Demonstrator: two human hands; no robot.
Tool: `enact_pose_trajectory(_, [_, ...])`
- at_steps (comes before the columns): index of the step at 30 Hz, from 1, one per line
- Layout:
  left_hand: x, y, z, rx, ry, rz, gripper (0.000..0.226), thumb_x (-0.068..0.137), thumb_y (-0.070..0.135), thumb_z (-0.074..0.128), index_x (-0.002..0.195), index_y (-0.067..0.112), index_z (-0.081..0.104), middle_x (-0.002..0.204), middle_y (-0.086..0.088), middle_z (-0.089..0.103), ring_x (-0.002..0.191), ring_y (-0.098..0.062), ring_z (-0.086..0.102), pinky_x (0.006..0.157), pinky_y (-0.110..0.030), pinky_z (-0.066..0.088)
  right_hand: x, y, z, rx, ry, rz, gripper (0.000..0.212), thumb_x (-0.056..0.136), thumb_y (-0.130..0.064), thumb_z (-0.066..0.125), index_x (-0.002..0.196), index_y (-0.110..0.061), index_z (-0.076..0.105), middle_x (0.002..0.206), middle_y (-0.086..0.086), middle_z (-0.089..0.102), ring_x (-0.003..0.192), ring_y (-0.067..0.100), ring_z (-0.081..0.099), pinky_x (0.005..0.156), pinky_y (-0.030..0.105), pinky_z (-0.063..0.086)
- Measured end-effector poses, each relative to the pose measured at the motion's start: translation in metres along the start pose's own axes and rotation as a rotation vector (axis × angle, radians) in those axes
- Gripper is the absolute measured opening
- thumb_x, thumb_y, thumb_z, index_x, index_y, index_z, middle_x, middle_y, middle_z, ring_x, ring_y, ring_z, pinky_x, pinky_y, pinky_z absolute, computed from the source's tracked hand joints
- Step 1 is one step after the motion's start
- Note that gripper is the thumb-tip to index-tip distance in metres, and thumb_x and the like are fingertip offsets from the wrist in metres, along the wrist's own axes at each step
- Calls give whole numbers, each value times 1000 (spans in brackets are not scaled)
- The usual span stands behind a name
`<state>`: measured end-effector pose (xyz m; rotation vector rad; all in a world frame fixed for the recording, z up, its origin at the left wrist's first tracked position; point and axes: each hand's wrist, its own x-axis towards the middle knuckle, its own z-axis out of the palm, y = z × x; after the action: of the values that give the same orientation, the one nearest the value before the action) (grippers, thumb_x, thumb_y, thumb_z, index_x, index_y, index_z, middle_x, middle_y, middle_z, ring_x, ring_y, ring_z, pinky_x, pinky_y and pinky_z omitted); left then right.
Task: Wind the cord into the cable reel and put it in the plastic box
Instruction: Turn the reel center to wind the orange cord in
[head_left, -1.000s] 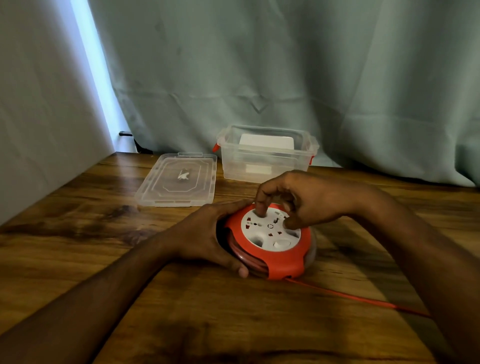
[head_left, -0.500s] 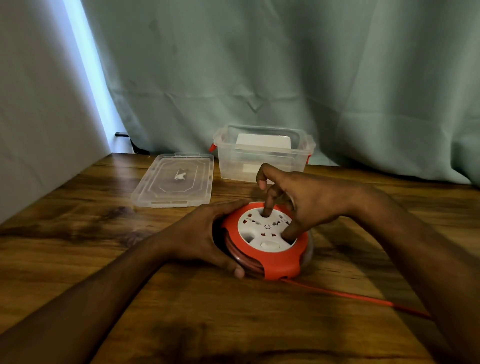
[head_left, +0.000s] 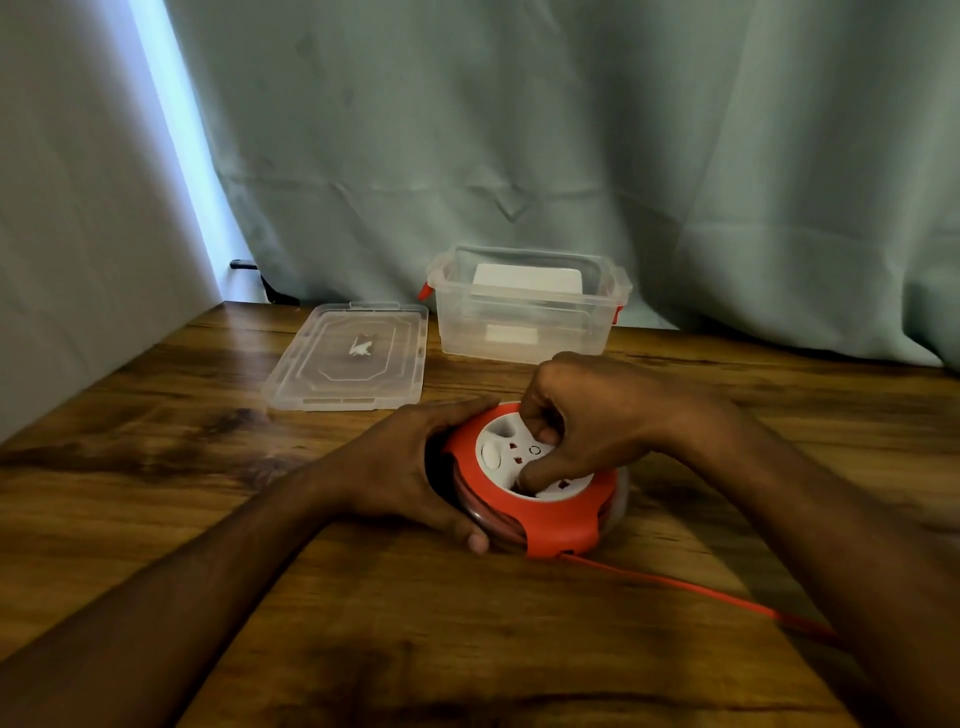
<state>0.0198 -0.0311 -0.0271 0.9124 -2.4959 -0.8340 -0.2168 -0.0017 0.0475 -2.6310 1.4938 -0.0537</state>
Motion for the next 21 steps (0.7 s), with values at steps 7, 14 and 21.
enact_pose_trajectory(7, [1, -3, 1, -44, 3, 30, 125, 52, 45, 100, 155, 41, 28, 145, 36, 47, 134, 10, 47, 108, -10, 39, 8, -9, 8, 94, -22, -15, 36, 88, -54, 69, 62, -34, 57, 56, -19, 61, 57, -2, 67, 47, 12, 45])
enact_pose_trajectory(14, [2, -6, 1, -21, -1, 10, 132, 48, 61, 94, 158, 40, 25, 148, 34, 43, 135, 10, 44, 110, -13, 39, -8, 4, -20, 230, -65, -101, 33, 81, -15, 84, 107, -30, 69, 78, -37, 64, 71, -16, 59, 54, 6, 44])
enact_pose_trajectory(21, [1, -3, 0, -35, 22, 42, 121, 48, 59, 96, 148, 55, 28, 138, 49, 42, 131, 16, 44, 102, -2, 36, -8, 12, -20, 196, -164, -23, 54, 75, -16, 88, 119, -35, 62, 118, -20, 63, 87, -21, 55, 62, -2, 41])
